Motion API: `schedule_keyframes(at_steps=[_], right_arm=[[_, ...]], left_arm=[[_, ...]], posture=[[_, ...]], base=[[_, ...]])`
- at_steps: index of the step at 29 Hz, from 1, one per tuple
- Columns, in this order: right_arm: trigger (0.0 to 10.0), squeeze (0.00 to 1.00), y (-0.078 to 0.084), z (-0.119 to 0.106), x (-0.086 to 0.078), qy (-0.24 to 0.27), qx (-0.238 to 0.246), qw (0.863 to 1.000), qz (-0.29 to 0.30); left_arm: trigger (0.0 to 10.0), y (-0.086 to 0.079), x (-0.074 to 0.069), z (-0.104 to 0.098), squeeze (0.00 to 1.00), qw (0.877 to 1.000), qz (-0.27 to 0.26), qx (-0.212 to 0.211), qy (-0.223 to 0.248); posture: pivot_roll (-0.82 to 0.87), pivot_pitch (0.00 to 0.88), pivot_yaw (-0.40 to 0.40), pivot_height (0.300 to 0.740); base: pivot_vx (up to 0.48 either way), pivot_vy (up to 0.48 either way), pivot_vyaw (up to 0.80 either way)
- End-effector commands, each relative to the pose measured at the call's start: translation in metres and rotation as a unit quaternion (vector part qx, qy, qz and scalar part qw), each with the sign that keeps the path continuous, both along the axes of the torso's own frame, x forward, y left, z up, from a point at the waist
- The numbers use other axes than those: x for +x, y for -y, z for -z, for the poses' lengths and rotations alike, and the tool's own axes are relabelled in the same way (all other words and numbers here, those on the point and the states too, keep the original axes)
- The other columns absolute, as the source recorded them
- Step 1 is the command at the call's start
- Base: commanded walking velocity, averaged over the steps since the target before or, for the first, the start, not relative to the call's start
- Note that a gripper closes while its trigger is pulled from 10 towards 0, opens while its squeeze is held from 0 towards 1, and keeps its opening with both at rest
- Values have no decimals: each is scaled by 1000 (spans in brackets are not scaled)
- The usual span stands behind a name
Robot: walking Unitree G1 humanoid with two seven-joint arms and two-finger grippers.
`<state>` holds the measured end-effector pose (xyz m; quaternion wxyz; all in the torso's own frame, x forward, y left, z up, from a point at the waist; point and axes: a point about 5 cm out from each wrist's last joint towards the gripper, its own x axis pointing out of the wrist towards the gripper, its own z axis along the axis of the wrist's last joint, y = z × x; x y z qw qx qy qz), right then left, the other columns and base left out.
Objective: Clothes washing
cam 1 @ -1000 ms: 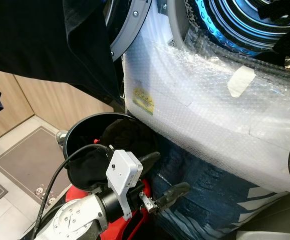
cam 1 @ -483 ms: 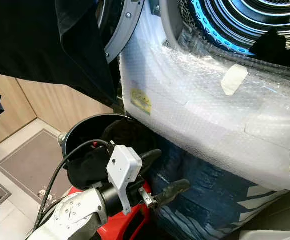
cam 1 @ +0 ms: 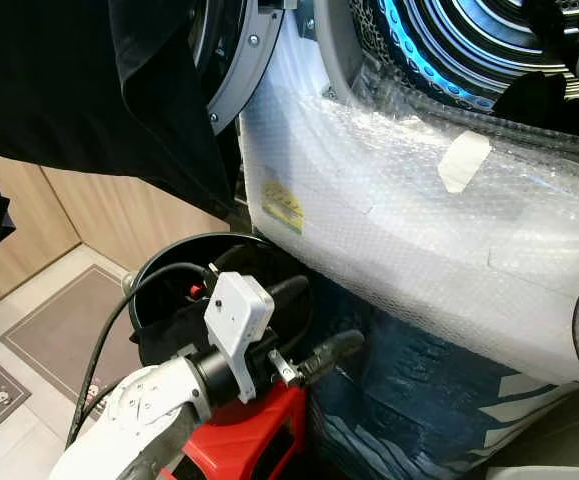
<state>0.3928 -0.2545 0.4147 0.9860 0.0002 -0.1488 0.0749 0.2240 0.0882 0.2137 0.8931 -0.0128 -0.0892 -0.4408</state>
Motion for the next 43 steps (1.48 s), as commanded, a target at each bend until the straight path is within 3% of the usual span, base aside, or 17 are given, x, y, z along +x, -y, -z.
schedule_keyframes(at_steps=[1, 9, 11, 19, 24, 25, 26, 31, 34, 43], right_arm=[[10000, 0, -1, -5, -6, 43, -6, 997, -57], [10000, 0, 4, 14, -15, 79, -12, 988, -132], [10000, 0, 5, 20, -23, 110, -6, 980, -166], [10000, 0, -1, 35, -41, 145, -8, 962, -230], [10000, 0, -6, 46, -55, 151, -19, 954, -260], [10000, 0, -7, 50, -60, 152, -15, 951, -270], [10000, 0, -8, 54, -65, 152, -13, 950, -274], [10000, 0, -15, 67, -80, 149, -5, 936, -319], [10000, 0, -27, 80, -97, 141, -2, 920, -366], [10000, 0, -45, 113, -119, 100, 15, 911, -400]], left_arm=[[10000, -5, 5, -1, 0, 1000, -24, -4, 8], [10000, -18, 16, 16, 0, 995, -95, -7, -17], [10000, -23, 20, 22, 0, 993, -118, -4, -17], [10000, -30, 24, 33, 0, 988, -152, 14, -13], [10000, -34, 23, 47, 0, 988, -145, 23, -36], [10000, -36, 22, 52, 47, 988, -144, 22, -44], [10000, -37, 21, 55, 1000, 988, -142, 22, -48], [10000, -41, 18, 63, 1000, 987, -142, 52, -45], [10000, -48, 14, 66, 1000, 985, -153, 64, -46], [10000, -66, 0, 78, 1000, 973, -205, 84, -58]], posture=[[0, 45, -40, 740], [-9, 21, -30, 740], [-12, 7, -23, 740], [-18, 0, -12, 740], [-18, 0, -7, 740], [-17, 0, -5, 740], [-15, 0, -3, 740], [-7, 0, 2, 740], [-3, 0, 17, 740], [14, 19, 37, 740]], base=[[0, 0, 0], [0, 0, 0], [0, 0, 0], [0, 0, 0], [0, 0, 0], [0, 0, 0], [0, 0, 0], [0, 0, 0], [0, 0, 0], [0, 0, 0]])
